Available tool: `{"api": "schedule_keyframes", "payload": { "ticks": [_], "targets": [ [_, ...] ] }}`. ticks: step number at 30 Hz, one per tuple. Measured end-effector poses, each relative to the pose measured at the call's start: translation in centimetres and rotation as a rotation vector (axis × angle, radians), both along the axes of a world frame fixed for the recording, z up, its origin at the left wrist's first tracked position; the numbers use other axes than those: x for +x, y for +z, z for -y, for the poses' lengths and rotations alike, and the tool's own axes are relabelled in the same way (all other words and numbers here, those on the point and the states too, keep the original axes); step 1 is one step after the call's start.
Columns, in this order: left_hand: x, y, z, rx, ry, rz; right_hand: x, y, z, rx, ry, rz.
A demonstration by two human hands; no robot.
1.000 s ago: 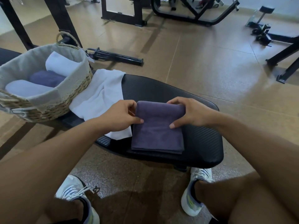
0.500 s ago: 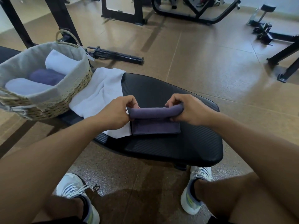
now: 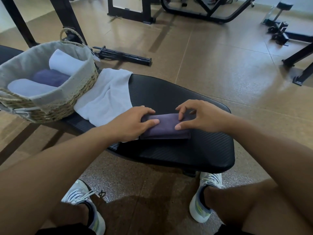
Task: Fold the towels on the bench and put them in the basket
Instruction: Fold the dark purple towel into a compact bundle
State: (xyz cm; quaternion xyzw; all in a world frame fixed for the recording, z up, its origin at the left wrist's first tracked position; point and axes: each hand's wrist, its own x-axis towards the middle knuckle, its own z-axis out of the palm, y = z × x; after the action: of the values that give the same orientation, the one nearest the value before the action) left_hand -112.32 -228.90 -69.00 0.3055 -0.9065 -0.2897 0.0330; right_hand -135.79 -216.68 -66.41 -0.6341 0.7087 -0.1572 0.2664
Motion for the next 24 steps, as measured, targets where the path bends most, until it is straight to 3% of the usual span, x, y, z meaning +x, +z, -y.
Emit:
{"api": "schedule_keyframes", "payload": {
  "ticks": [7,12,16,24],
  "targets": [
    [0.2,0.6,0.3,-0.028,-0.004,0.091,0.9,0.5,0.3,0.049,0.045,-0.121],
    [0.0,1.2,0.5,0.044,0.024,0.076,4.3,-0.1,1.5,0.052,0.223,-0.305],
    [0.3,0.5,1.1,0.02,0.056,0.095,5.8,-2.1,1.7,0.125,0.186,-0.397],
    [0.3,-2.9,-1.0,-0.41,-0.043,0.348,6.9,-5.7,0.4,-0.086,0.037,-0.484]
  ]
}}
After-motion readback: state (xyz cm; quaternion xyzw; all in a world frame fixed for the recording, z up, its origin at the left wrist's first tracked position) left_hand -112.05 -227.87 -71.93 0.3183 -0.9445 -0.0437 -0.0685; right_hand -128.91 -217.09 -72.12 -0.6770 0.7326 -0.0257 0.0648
